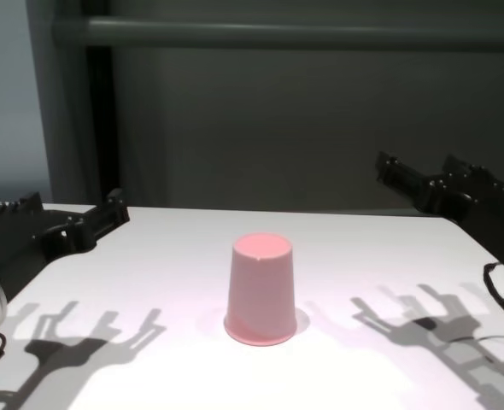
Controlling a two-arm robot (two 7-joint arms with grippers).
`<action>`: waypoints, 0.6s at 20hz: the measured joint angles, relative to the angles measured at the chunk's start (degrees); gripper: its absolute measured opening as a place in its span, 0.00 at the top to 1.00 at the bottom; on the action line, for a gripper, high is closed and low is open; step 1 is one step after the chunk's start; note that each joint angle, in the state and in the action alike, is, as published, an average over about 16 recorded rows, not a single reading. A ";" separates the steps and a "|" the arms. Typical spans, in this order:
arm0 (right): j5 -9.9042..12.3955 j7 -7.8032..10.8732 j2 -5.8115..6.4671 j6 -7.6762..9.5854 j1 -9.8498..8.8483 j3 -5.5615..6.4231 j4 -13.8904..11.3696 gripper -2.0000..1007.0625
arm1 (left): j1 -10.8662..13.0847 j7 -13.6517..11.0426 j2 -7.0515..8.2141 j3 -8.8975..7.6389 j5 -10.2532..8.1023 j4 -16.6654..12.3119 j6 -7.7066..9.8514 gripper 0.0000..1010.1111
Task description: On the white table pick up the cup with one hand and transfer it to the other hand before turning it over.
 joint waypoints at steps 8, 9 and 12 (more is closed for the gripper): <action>-1.76 -1.44 -0.28 -0.60 -3.77 0.91 -3.03 0.01 | 0.00 0.00 0.00 0.00 0.00 0.00 0.00 0.01; -2.00 -1.60 -0.31 -0.61 -4.17 1.02 -3.34 0.01 | 0.00 0.00 0.00 0.00 0.00 0.00 0.00 0.01; -2.74 -2.01 -0.42 -0.57 -5.19 1.32 -4.14 0.01 | 0.00 0.00 0.00 0.00 0.00 0.00 0.00 0.01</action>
